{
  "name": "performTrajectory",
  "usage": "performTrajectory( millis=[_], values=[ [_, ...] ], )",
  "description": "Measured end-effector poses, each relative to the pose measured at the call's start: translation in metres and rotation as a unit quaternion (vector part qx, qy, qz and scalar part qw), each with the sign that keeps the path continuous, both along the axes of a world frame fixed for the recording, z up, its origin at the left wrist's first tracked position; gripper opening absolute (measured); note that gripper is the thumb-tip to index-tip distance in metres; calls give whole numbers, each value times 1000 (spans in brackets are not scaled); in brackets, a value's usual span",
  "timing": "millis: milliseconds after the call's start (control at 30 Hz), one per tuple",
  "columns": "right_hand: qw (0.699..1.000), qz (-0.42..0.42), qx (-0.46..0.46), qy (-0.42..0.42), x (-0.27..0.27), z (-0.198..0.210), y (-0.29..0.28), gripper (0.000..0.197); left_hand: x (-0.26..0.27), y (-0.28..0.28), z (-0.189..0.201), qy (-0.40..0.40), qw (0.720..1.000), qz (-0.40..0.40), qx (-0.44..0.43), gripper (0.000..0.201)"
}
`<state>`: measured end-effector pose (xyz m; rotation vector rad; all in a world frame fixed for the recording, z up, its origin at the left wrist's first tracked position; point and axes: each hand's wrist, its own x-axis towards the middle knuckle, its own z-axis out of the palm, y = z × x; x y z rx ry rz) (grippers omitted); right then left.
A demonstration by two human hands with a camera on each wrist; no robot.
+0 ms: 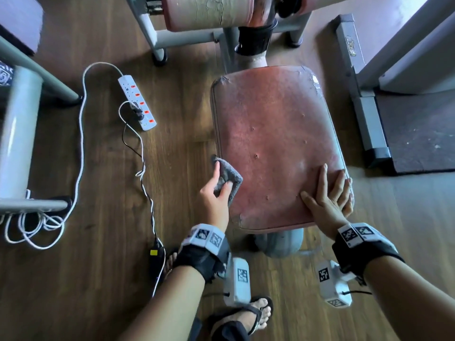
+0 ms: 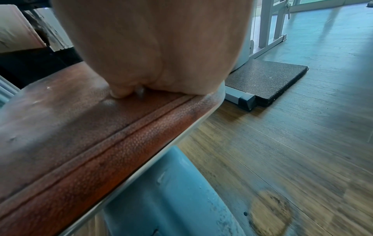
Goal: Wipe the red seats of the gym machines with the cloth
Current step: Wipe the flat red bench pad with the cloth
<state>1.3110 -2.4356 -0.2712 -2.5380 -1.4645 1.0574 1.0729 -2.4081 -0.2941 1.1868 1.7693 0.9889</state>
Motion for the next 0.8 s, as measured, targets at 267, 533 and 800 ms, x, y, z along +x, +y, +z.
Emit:
performTrajectory(
  millis=[267,533,800],
  values=[
    [1000,0,8,-14,-1,-1,-2,78,-5,-31,-5,-8,1000,-27,-12,56],
    [999,-6,32,-23,-2,-3,-4,77,-1,-55,-2,-25,999,-21,-21,57],
    [998,1,53,-28,2,-3,-7,76,18,-47,1,5,999,-17,-30,60]
  ],
)
